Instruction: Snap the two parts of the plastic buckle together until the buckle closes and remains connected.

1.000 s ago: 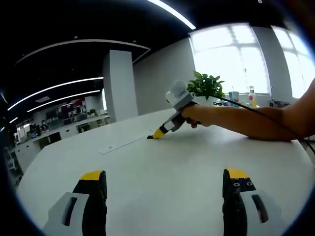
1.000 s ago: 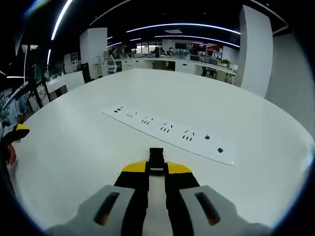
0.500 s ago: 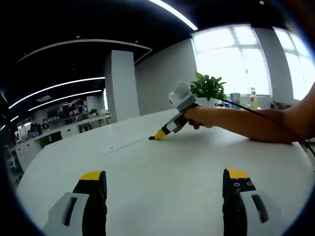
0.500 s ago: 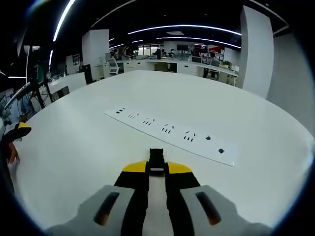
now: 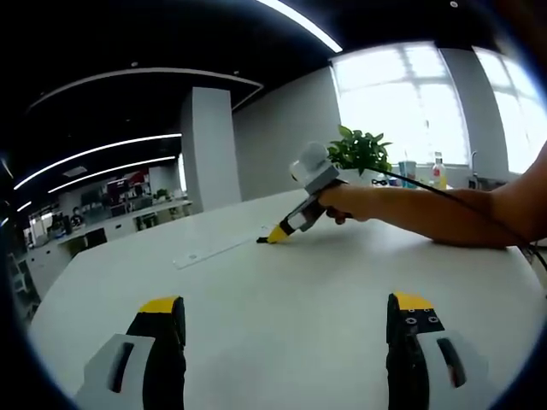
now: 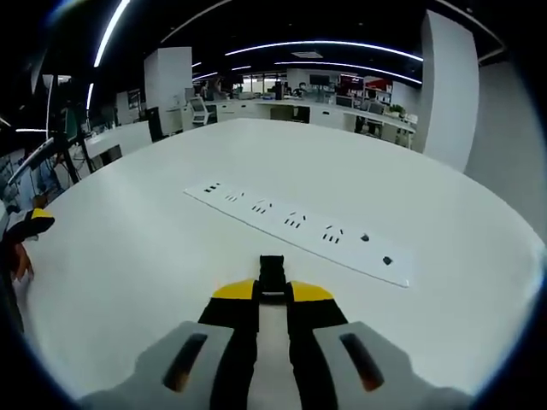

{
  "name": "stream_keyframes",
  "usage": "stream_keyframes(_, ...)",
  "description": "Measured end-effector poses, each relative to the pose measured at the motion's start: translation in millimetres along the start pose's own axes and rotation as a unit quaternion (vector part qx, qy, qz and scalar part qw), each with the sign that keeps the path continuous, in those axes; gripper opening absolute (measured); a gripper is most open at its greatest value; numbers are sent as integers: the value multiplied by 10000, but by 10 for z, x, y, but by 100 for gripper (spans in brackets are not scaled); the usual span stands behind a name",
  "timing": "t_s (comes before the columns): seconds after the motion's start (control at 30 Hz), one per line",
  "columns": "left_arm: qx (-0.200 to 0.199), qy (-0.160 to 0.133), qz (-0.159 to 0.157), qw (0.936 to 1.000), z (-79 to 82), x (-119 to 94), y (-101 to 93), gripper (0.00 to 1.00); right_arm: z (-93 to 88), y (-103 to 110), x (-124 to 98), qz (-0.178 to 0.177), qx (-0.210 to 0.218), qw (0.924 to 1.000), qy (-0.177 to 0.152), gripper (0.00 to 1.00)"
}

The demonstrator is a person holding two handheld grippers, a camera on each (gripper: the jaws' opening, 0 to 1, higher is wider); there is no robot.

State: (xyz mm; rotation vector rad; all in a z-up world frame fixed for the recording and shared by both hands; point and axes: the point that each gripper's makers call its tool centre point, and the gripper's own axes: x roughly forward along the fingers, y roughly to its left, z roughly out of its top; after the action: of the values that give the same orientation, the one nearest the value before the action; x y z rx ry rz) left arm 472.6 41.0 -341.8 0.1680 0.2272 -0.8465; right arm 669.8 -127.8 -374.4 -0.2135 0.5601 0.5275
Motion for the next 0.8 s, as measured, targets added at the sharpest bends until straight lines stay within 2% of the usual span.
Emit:
stream_keyframes(0.33,2,8,0,10000,0,6,25,100,2,16,1,-19,-113,9999,-26,10)
stream_keyframes(0.4,-11,0,7,10000,5,2,25,100,-7,66,-8,88,-228,9997,-14,12)
stream_keyframes(0.47,-16,-5,54,10000,9,-4,37,100,-12,98,-21,178,-251,9995,17,42)
stream_keyframes(0.53,-33,-26,34,10000,20,-6,45,100,124,84,-52,138,-349,9988,-305,72)
stream_keyframes(0.6,-27,-21,34,10000,17,-7,39,100,225,41,-97,100,-357,9981,-485,93)
stream_keyframes(0.63,-16,-19,32,10000,15,-7,31,100,283,20,-106,65,-344,9975,-612,100)
stream_keyframes(0.8,-20,-11,47,10000,11,-9,45,100,366,-21,-160,-8,-291,9963,-812,100)
